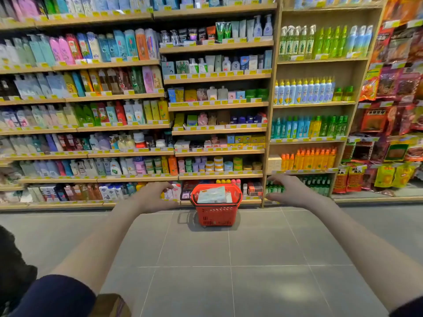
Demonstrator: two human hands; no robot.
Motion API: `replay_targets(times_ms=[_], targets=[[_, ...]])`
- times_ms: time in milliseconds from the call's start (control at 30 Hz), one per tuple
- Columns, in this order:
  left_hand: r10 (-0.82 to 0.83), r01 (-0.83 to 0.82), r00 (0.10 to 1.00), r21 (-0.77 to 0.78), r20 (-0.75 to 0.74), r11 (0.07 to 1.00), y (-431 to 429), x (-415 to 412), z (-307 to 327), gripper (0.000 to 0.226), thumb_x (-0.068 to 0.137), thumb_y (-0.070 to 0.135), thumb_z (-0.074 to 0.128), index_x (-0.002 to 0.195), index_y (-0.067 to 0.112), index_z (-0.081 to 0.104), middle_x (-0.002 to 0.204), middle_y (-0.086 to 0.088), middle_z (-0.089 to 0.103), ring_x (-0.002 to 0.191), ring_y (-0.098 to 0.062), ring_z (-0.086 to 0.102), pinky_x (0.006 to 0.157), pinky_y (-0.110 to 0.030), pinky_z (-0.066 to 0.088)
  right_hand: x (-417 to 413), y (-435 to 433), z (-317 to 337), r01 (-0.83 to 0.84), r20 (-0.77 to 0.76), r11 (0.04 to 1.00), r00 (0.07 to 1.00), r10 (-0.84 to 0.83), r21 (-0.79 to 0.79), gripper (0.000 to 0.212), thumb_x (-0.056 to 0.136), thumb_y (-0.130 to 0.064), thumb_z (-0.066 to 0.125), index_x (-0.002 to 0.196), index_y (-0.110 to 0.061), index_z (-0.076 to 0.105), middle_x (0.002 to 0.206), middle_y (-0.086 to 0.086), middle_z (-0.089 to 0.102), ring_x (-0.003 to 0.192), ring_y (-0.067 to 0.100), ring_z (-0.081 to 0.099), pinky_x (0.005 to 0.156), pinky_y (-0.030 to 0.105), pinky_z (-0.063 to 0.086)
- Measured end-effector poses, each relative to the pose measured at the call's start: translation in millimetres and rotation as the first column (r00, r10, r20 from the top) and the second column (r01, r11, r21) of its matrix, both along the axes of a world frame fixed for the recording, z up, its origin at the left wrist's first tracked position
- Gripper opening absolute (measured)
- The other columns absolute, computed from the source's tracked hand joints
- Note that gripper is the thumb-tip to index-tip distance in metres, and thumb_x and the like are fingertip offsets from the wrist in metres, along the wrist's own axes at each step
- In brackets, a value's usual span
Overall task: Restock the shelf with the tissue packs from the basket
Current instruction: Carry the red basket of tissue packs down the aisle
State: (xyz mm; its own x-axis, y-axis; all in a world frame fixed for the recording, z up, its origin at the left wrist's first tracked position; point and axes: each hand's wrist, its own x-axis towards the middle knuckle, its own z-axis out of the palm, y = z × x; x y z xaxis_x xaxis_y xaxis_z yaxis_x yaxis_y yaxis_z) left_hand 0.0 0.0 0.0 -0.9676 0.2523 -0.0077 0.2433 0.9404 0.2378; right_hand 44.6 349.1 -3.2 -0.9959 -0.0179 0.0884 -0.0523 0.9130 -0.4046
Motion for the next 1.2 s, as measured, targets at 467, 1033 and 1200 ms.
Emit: replay_targets(times_ms=[467, 1033, 1200], targets=[[0.073, -0.067, 0.997, 0.159, -0.029, 0.985, 57.4, -204.5, -12.4, 0.061, 0.077, 0.043, 0.066, 0.13, 0.016, 0.05, 0.126, -0.005, 0.057, 0.113, -0.02, 0.053, 0.094, -0.034, 0.046, -241.9, 52.6, 0.9, -0.004, 0.025, 0.99, 1.0, 0.007, -0.14, 0.06, 0.079, -0.037, 0.066, 0.131, -0.015, 0.044, 0.131, 0.009, 0.053, 0.117, 0.024, 0.051, 0.095, 0.037, 0.044], [0.078, -0.085, 0.995, 0.145, 0.057, 0.986, 7.6, -515.9, -44.1, 0.065, 0.077, 0.044, 0.067, 0.131, 0.013, 0.048, 0.131, -0.008, 0.055, 0.12, -0.022, 0.051, 0.095, -0.033, 0.044, -531.9, 21.1, -45.9, 0.026, 0.096, 0.987, 0.995, -0.01, -0.158, 0.064, 0.078, -0.037, 0.066, 0.134, -0.016, 0.042, 0.133, 0.009, 0.051, 0.118, 0.024, 0.05, 0.093, 0.034, 0.042], [0.039, -0.052, 0.994, 0.125, 0.104, 0.991, -1.5, -603.4, -56.4, 0.06, 0.075, 0.045, 0.066, 0.126, 0.017, 0.051, 0.129, -0.007, 0.056, 0.117, -0.022, 0.053, 0.095, -0.036, 0.046, -602.7, 14.9, -56.6, 0.059, 0.128, 0.986, 0.991, -0.039, -0.157, 0.063, 0.078, -0.035, 0.067, 0.133, -0.016, 0.042, 0.133, 0.009, 0.051, 0.12, 0.024, 0.048, 0.095, 0.034, 0.042]])
